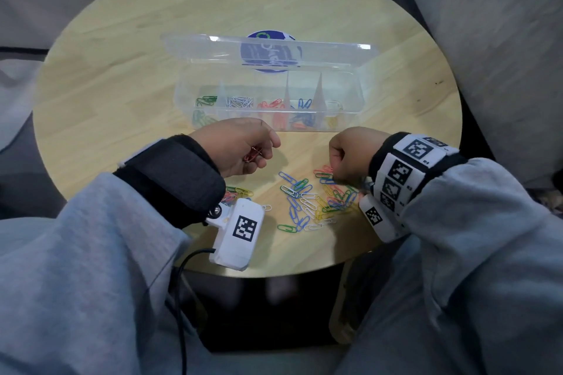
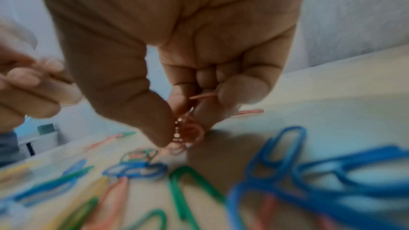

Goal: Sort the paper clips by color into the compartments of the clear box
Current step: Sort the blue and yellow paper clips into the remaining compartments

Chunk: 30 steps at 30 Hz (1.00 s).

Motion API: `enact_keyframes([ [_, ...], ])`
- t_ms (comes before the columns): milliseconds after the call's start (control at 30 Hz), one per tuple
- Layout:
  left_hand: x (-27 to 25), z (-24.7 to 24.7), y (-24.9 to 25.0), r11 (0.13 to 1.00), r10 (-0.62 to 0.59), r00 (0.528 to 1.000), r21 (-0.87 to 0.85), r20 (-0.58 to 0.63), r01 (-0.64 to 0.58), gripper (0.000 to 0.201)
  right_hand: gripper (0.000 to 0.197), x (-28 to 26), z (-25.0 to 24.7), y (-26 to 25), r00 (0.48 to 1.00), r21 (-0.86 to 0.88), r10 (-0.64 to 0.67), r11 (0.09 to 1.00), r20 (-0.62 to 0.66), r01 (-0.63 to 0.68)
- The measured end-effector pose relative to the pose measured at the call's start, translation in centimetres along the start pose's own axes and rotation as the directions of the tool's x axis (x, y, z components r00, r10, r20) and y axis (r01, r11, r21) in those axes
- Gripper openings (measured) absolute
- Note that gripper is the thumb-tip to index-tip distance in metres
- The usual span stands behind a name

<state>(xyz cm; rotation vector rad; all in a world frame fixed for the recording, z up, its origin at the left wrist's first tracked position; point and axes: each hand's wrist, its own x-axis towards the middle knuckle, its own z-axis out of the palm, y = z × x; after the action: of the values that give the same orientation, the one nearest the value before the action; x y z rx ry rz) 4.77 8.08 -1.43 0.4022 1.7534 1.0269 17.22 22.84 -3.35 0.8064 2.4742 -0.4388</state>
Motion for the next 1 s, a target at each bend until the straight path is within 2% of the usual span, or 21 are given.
enact_keyframes([
  [100, 0.0, -0.1, 0.1, 0.999, -0.001, 1.000, 0.045, -0.019, 0.002, 0.028, 0.019, -0.3, -1.2, 1.0, 1.000, 0.197, 0.015, 0.980, -0.028, -0.009],
  [167, 0.0, -0.2, 0.0, 0.996, 0.005, 0.999, 0.093, -0.044, -0.001, 0.026, 0.016, -0.7, -2.1, 2.0, 0.998, 0.393, 0.042, 0.919, -0.041, -0.022],
  [267, 0.1, 0.0, -0.2, 0.978, 0.019, 0.998, 0.211, -0.055, -0.007, 0.023, 0.021, -1.7, -3.1, 3.4, 0.998, 0.679, 0.049, 0.734, -0.024, -0.020],
  [367, 0.0, 0.7, -0.1, 0.929, 0.067, 0.997, 0.367, -0.029, -0.052, 0.020, 0.029, -2.6, -3.2, 4.8, 1.000, 0.823, 0.013, 0.568, -0.012, 0.002],
  [467, -0.4, 2.1, 0.5, 0.814, 0.165, 0.986, 0.564, 0.009, -0.141, 0.009, 0.035, -2.7, -2.6, 5.9, 0.997, 0.854, 0.064, 0.516, 0.041, -0.068],
  [533, -0.4, 3.4, 1.1, 0.688, 0.213, 0.977, 0.706, 0.026, -0.168, 0.003, 0.036, -2.6, -2.2, 6.3, 0.987, 0.860, 0.129, 0.490, 0.091, -0.143],
  [633, 0.4, 5.6, 1.9, 0.488, 0.247, 0.967, 0.854, 0.063, -0.181, 0.011, 0.034, -2.4, -2.3, 6.3, 0.979, 0.883, 0.145, 0.429, 0.142, -0.192],
  [700, 1.2, 6.9, 2.1, 0.381, 0.250, 0.965, 0.907, 0.085, -0.179, 0.019, 0.031, -2.3, -2.5, 6.1, 0.978, 0.868, 0.152, 0.457, 0.141, -0.196],
  [767, 1.9, 7.8, 2.2, 0.316, 0.235, 0.967, 0.932, 0.103, -0.176, 0.024, 0.026, -2.1, -2.5, 6.0, 0.984, 0.782, 0.160, 0.601, 0.081, -0.162],
  [867, 2.9, 8.7, 2.0, 0.253, 0.210, 0.969, 0.950, 0.129, -0.181, 0.026, 0.018, -2.1, -2.2, 6.0, 0.989, 0.538, 0.150, 0.835, -0.018, -0.117],
  [933, 3.4, 9.1, 1.9, 0.228, 0.171, 0.974, 0.956, 0.150, -0.187, 0.026, 0.006, -2.1, -2.1, 5.7, 0.989, 0.418, 0.147, 0.901, -0.034, -0.120],
  [1000, 3.8, 9.1, 1.8, 0.219, 0.146, 0.977, 0.959, 0.153, -0.183, 0.027, 0.005, -1.9, -2.1, 5.3, 0.991, 0.372, 0.131, 0.922, -0.034, -0.109],
])
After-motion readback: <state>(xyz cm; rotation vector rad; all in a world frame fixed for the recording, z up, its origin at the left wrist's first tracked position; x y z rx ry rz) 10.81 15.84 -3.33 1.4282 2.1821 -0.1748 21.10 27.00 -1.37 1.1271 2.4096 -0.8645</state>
